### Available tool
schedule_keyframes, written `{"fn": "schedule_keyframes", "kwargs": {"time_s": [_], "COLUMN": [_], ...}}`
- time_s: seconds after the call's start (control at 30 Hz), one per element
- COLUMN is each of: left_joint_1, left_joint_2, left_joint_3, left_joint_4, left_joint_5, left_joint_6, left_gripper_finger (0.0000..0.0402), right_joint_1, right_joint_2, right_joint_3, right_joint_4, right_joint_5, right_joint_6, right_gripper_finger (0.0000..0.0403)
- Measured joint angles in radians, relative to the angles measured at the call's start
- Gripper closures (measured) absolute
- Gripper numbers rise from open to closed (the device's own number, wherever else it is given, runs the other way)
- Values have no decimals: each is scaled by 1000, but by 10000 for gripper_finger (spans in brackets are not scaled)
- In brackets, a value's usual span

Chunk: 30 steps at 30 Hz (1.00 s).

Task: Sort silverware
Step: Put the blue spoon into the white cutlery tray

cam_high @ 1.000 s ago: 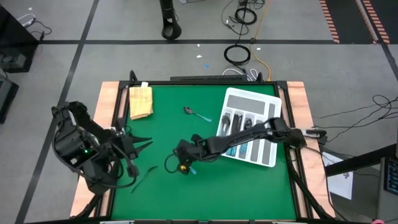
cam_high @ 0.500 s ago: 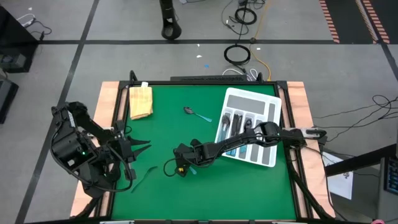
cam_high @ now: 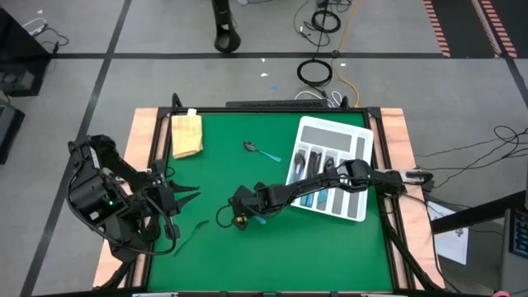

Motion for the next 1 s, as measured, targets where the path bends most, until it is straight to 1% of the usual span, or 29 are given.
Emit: {"fn": "schedule_keyframes", "kwargs": {"time_s": [0.13,0.2,0.27,0.37,0.4,0.47,0.57,0.63,0.67,0.7,0.77,0.8,0.87,0.93,1.0], "left_joint_1": [0,0,0,0,0,0,0,0,0,0,0,0,1,3,3], "left_joint_2": [0,0,0,0,0,0,0,0,0,0,0,0,0,1,1], "left_joint_3": [0,0,0,0,0,0,0,0,0,0,0,0,0,0,0], "left_joint_4": [0,0,0,0,0,0,0,0,0,0,0,0,0,0,0], "left_joint_5": [0,0,0,0,0,0,0,0,0,-3,-17,-23,-29,-34,-35], "left_joint_6": [6,17,23,24,24,24,25,30,33,33,54,64,76,77,77], "left_gripper_finger": [350,350,350,350,350,350,350,350,350,350,350,350,350,350,350], "right_joint_1": [3,1,-4,-9,-9,-7,-4,-1,2,5,4,1,-19,-40,-59], "right_joint_2": [-44,-88,-132,-186,-208,-268,-352,-384,-396,-412,-466,-483,-475,-473,-461], "right_joint_3": [31,48,52,50,49,48,53,50,49,43,0,-16,-42,-131,-210], "right_joint_4": [-16,-17,-39,-130,-188,-374,-747,-1001,-1090,-1119,-1069,-1075,-1109,-1095,-1101], "right_joint_5": [-21,-16,18,79,100,159,266,312,321,319,302,298,309,297,269], "right_joint_6": [-21,-31,-33,-35,-29,17,106,165,194,200,134,129,123,103,128], "right_gripper_finger": [401,402,402,402,402,402,403,403,403,403,403,403,403,403,403]}}
